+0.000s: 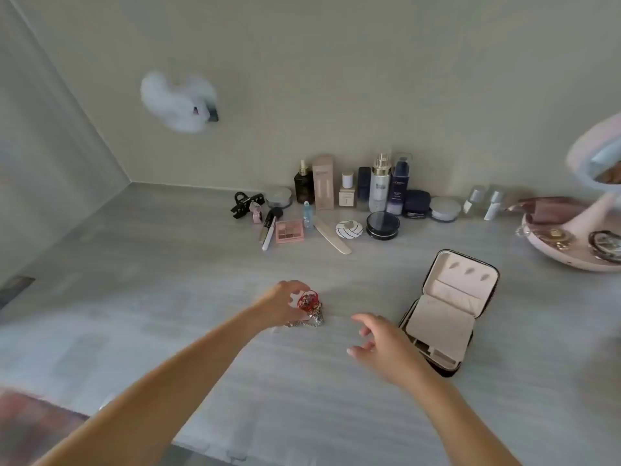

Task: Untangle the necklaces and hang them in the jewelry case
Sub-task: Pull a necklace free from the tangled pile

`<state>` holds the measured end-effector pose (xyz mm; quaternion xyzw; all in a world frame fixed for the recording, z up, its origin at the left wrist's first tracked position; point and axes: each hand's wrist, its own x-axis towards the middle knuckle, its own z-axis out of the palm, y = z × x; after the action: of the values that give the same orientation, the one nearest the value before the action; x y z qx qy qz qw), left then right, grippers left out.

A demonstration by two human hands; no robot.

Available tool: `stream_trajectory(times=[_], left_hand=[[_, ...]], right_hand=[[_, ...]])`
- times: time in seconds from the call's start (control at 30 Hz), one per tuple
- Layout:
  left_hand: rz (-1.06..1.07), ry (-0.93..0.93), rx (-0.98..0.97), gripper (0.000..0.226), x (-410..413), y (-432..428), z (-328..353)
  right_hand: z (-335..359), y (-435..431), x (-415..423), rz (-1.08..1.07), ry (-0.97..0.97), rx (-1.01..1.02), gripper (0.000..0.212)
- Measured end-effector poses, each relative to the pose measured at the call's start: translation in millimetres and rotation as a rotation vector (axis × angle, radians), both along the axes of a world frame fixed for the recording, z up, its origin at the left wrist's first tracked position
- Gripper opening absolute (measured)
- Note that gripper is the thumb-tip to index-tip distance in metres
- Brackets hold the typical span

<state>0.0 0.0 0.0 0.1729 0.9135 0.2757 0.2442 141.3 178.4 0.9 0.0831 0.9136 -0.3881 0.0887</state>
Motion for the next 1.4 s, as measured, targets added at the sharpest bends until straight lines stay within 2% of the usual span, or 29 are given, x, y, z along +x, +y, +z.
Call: stream_trajectory(times=[0.1,0.2,0.43,0.63,0.83,0.93,1.0,1.1,1.27,1.33,1.4], left_hand=[[-0.078,0.057,-0.035,0.057,-9.0,4.9,-14.4],[-0.131,0.111,-0.007,0.052,-14.5,9.7,-24.6],[-0.255,0.310,-0.012,0.034,-34.0,7.0,-43.1],[-0.295,0.367,0.151,0.022,-42.9,0.0,-52.2],[-0.306,0.330,0.292,0.016,-46.5,-9.3,-53.2],[-0.294,0.281,0.358,0.017,-49.9,-14.2,-53.8],[-0.273,0.219,0.414,0.011,-51.6,-17.7,-53.6],[-0.223,0.102,0.517,0.014,-53.1,-22.0,-55.0],[-0.184,0.036,0.638,0.012,-57.0,-27.8,-61.9],[-0.163,0.014,0.698,0.007,-57.6,-28.6,-63.7],[-0.142,-0.006,0.745,0.006,-57.6,-28.7,-64.8]], right_hand=[[-21.2,3.6,-9.1,-0.022,0.043,-0.039,0.050],[-37.0,5.4,-13.9,-0.008,0.103,-0.020,0.049],[-47.7,-0.3,-27.4,0.071,0.135,0.225,0.053],[-45.5,-3.9,-35.6,-0.045,0.094,0.251,0.043],[-43.6,-49.8,-40.6,-0.167,0.192,0.332,0.029],[-45.7,-84.3,-53.7,-0.157,0.307,0.344,0.020],[-46.5,-102.7,-63.6,-0.117,0.345,0.375,0.023],[-48.6,-114.7,-73.2,-0.041,0.304,0.572,0.023],[-52.2,-110.4,-70.6,0.019,0.273,0.931,0.029],[-50.4,-100.9,-68.9,-0.035,0.336,0.906,0.026],[-43.4,-87.4,-69.2,-0.201,0.446,0.645,0.019]])
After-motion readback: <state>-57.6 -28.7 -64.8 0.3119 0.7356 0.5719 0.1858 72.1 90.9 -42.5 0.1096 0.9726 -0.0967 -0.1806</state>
